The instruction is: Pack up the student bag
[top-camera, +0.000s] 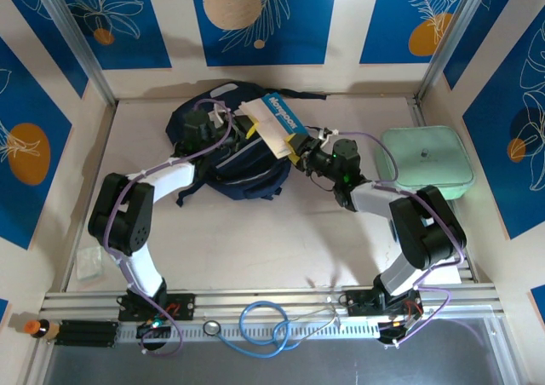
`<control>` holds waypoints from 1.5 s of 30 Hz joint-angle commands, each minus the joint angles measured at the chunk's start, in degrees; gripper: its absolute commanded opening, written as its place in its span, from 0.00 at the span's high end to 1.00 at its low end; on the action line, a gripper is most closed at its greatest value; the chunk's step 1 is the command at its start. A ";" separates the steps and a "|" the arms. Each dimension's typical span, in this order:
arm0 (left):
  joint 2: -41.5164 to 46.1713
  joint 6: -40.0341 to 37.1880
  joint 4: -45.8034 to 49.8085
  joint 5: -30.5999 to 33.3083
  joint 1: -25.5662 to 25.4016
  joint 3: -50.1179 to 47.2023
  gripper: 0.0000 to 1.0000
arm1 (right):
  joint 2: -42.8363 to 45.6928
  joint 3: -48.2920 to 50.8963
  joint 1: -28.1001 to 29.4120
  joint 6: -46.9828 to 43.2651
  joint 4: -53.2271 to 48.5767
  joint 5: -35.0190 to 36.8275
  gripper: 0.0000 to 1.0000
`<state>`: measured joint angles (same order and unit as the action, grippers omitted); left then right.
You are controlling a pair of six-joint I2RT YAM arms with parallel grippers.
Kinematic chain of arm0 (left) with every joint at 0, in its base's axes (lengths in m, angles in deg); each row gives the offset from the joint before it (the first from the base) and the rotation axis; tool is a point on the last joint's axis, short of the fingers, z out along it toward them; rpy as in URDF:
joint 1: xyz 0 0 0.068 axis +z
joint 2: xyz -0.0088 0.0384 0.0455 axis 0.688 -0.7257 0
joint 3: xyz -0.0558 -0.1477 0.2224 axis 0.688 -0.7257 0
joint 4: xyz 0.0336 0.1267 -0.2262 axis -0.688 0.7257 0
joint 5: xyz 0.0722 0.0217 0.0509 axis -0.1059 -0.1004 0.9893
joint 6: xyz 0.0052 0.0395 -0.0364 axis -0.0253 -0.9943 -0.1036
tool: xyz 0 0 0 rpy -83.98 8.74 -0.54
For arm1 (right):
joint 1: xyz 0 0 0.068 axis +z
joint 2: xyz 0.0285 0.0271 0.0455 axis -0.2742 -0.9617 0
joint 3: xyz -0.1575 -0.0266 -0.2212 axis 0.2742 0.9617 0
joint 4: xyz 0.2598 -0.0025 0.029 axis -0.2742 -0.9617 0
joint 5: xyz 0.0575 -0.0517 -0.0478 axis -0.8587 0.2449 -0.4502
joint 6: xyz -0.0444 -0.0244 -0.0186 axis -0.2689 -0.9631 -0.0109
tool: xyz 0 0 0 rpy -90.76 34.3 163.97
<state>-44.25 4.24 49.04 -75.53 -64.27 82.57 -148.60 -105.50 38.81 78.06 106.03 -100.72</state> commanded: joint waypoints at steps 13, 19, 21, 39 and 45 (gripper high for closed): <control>5.86 -17.80 16.49 2.52 0.18 0.08 0.55 | 5.14 -0.68 -1.02 -5.85 -7.57 2.34 1.00; 9.84 -45.87 44.85 16.57 -0.26 4.95 0.12 | 13.35 0.41 -3.97 -14.65 -19.47 3.83 1.00; 10.24 -52.68 50.01 19.92 -0.60 6.40 0.07 | 16.93 0.57 -4.97 -18.36 -25.31 5.23 1.00; -8.59 -81.87 70.85 43.51 -15.40 28.04 0.25 | 34.91 3.94 -9.51 -28.87 -47.18 13.80 1.00; -14.11 -80.77 74.21 47.18 -15.36 33.47 0.36 | 35.19 4.60 -9.61 -28.37 -47.32 13.53 1.00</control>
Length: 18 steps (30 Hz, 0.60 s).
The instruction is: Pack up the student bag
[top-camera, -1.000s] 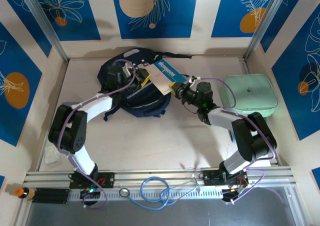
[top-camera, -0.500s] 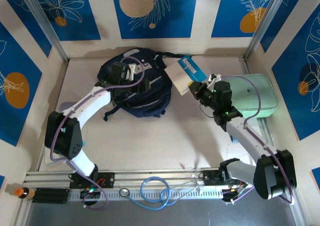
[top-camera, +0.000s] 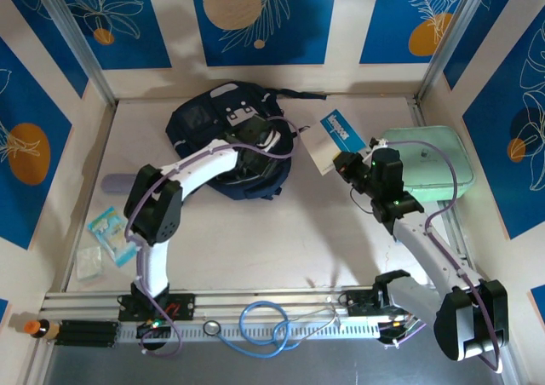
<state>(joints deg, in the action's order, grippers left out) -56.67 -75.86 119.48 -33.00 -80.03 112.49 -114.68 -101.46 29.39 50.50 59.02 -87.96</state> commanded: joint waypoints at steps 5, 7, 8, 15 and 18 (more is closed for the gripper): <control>-6.22 -0.89 7.92 7.37 0.48 8.12 0.45 | 1.75 0.85 -0.28 -0.71 -0.86 0.94 1.00; -7.00 -1.02 8.03 7.96 0.44 8.65 0.46 | 1.95 1.07 -0.22 -0.58 -0.92 1.03 1.00; -7.32 -1.00 8.19 8.35 0.46 8.81 0.49 | 2.03 1.09 -0.29 -0.62 -0.98 1.02 1.00; -10.28 1.44 11.77 9.35 0.50 12.89 0.61 | 2.27 1.43 -0.53 -0.17 -1.28 0.98 1.00; -9.88 2.07 11.40 9.82 0.43 13.37 0.70 | 2.40 1.52 -0.56 -0.03 -1.46 0.84 1.00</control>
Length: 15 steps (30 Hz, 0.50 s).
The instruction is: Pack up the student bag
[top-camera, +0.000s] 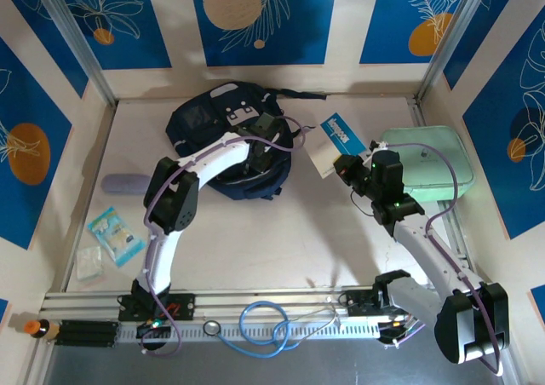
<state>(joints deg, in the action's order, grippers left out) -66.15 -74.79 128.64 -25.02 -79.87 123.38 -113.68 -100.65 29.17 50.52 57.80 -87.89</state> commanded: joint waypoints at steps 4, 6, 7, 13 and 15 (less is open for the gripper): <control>1.58 1.24 1.24 1.96 0.28 2.54 0.91 | 1.90 0.82 -0.65 -0.38 -0.86 1.05 1.00; 2.95 1.35 0.79 2.05 0.33 2.41 0.96 | 2.29 0.83 -0.90 -0.54 -1.34 1.24 1.00; 3.83 1.44 0.25 1.97 0.30 2.13 0.98 | 2.58 0.89 -1.15 -0.66 -1.57 1.23 1.00; 11.89 2.03 -4.75 1.91 0.28 -2.43 1.00 | 5.66 0.79 -2.82 -4.26 -7.22 0.10 1.00; 15.35 2.06 -7.97 1.98 0.31 -5.11 1.00 | 7.35 1.49 -3.46 -5.19 -9.47 0.24 1.00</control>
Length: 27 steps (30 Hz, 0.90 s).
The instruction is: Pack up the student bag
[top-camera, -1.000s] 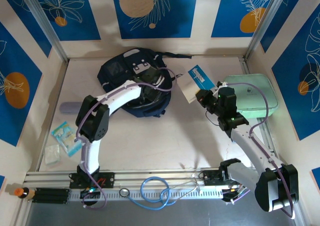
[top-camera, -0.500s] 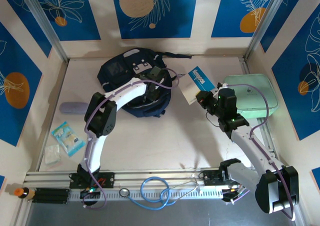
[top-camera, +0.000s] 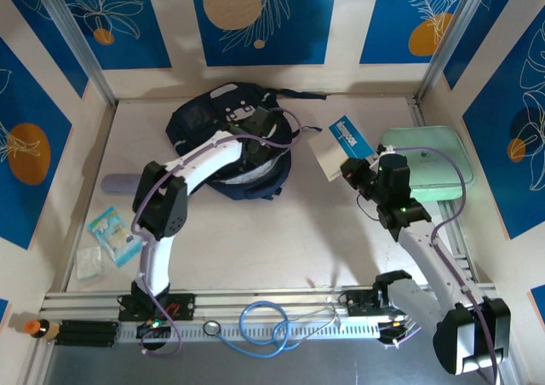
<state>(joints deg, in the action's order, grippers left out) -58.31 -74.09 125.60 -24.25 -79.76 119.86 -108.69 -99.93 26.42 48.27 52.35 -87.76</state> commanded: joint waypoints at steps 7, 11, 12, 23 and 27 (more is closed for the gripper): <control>16.72 0.75 -14.90 -2.84 0.17 -8.63 1.00 | 2.64 4.19 -1.21 -2.85 -0.04 -10.23 1.00; 18.29 1.18 -16.80 -5.64 0.24 -8.86 1.00 | -1.36 5.19 0.93 -0.08 6.73 -16.10 1.00; 18.47 1.42 -16.69 -6.38 0.18 -8.50 1.00 | -2.69 5.27 1.86 0.75 9.08 -17.37 1.00; 19.57 3.38 -16.76 -12.30 0.17 -6.60 1.00 | -19.04 -2.14 12.32 6.71 22.53 -16.25 1.00; 20.57 4.14 -17.12 -12.79 0.17 -6.89 1.00 | -26.72 -5.99 13.58 9.89 27.31 -14.95 1.00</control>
<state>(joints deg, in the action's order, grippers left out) -42.52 -71.42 115.00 -34.29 -79.28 110.50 -132.65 -103.34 39.55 55.33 73.07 -102.86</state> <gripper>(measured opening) 0.061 0.056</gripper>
